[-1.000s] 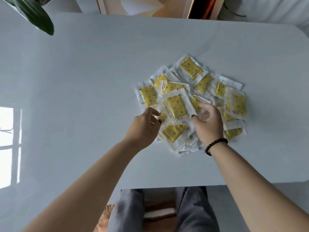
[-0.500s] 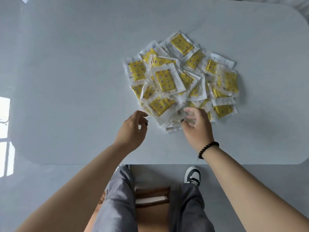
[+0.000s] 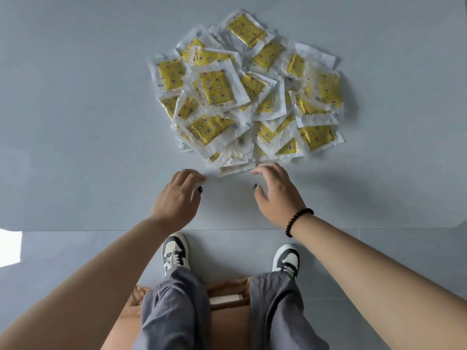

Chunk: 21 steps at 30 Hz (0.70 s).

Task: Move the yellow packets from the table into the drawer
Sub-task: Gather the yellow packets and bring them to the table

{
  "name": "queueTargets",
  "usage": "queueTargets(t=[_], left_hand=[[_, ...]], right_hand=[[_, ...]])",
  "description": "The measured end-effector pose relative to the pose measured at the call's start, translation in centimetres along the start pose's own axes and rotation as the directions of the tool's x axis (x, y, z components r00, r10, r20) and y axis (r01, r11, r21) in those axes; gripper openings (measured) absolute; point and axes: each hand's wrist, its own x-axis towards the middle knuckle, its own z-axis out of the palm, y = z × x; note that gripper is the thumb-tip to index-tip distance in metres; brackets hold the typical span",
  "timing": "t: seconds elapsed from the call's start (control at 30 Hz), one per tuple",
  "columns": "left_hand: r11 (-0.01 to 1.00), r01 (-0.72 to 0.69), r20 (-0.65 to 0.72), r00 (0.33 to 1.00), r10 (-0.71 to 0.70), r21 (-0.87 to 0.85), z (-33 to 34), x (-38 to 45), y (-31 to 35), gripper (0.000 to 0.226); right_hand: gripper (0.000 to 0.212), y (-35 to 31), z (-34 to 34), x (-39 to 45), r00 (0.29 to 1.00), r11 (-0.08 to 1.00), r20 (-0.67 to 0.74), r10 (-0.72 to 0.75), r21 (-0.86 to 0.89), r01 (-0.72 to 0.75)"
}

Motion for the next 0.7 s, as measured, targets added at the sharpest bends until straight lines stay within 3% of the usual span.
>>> queueTargets(t=[0.13, 0.4, 0.5, 0.6, 0.7], left_hand=[[0.988, -0.149, -0.035, 0.988, 0.151, 0.05, 0.4, 1.2, -1.6, 0.029], [0.957, -0.248, -0.203, 0.939, 0.276, 0.152, 2.5, 3.7, -1.8, 0.017], [0.933, -0.318, -0.192, 0.918, 0.347, 0.167, 3.0, 3.5, -2.2, 0.02], [0.94, -0.339, -0.198, 0.919, 0.341, 0.045, 2.9, 3.5, -2.7, 0.03], [0.932, -0.363, -0.185, 0.915, 0.36, 0.014, 3.2, 3.7, -3.0, 0.026]], right_hand=[[0.024, 1.5, 2.5, 1.7, 0.978, 0.978, -0.077, -0.193, -0.101, 0.184], [0.013, 3.1, 6.5, 3.4, 0.903, 0.945, -0.322, -0.286, -0.25, 0.21], [0.015, 3.1, 7.3, 3.3, 0.878, 0.907, -0.317, -0.359, -0.341, 0.247], [0.017, 3.1, 7.6, 3.2, 0.859, 0.876, -0.294, -0.42, -0.38, 0.298], [0.017, 3.1, 8.2, 2.9, 0.841, 0.834, -0.258, -0.475, -0.436, 0.338]])
